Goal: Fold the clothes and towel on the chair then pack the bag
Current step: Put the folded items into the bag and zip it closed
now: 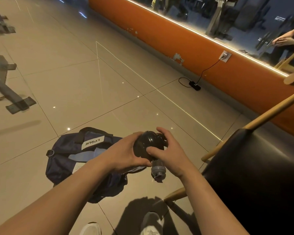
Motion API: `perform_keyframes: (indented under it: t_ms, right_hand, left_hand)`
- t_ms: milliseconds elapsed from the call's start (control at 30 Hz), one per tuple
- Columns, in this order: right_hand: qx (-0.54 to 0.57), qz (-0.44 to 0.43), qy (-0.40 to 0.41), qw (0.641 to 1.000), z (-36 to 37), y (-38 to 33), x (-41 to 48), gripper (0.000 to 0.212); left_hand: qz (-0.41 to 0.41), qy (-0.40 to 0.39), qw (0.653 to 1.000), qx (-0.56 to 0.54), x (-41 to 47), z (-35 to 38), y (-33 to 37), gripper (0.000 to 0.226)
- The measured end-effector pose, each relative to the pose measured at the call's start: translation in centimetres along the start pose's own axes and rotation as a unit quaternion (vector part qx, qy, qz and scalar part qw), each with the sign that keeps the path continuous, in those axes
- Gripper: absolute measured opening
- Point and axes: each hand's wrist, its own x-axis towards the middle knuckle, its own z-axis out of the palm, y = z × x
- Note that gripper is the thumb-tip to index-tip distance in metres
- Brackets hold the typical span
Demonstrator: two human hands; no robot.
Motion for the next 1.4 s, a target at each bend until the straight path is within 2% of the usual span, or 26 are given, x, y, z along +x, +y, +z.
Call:
perform_keyframes:
  t_ms: [133,300,467,600,733,900,1067,1167,1267,1400]
  right_hand:
    - [-0.014,0.013,0.02,1.0,0.2,0.4,0.4,0.082]
    - [0.034,-0.008,-0.003,0.999,0.1,0.8,0.6,0.082]
    - [0.012,-0.01,0.021,1.0,0.2,1.1,1.0,0.069]
    - [0.034,0.01,0.024,0.999,0.3,0.7,1.0,0.074]
    - [0.06,-0.018,0.01,0.998,0.6,0.7,0.9,0.083]
    - [0.04,-0.005,0.037,0.999,0.7,0.4,1.1,0.073]
    - [0.051,-0.019,0.012,0.998,0.8,0.3,0.8,0.084]
    - [0.035,-0.032,0.019,0.999,0.8,0.4,1.1,0.079]
    - [0.026,-0.007,0.035,0.999,0.9,0.1,1.1,0.073]
    - [0.049,-0.02,0.022,0.998,0.9,0.1,0.8,0.082]
  left_hand:
    - [0.019,0.021,0.999,0.025,0.1,-0.1,-0.5,0.095]
    - [0.029,0.029,0.999,0.027,0.3,-0.2,-0.5,0.092]
    - [0.033,0.041,0.998,0.037,0.3,-0.4,-0.6,0.09]
    - [0.034,0.043,0.998,0.041,0.4,-0.5,-1.0,0.09]
    - [0.042,0.045,0.997,0.046,0.3,-0.5,-0.9,0.09]
    - [0.042,0.049,0.997,0.051,0.4,-0.8,-1.0,0.096]
    - [0.046,0.047,0.996,0.055,0.1,-0.8,-0.9,0.093]
    - [0.044,0.051,0.997,0.044,0.2,-1.0,-1.0,0.094]
    - [0.046,0.052,0.996,0.048,0.3,-1.2,-1.1,0.093]
    - [0.053,0.047,0.996,0.052,0.2,-1.1,-0.9,0.092]
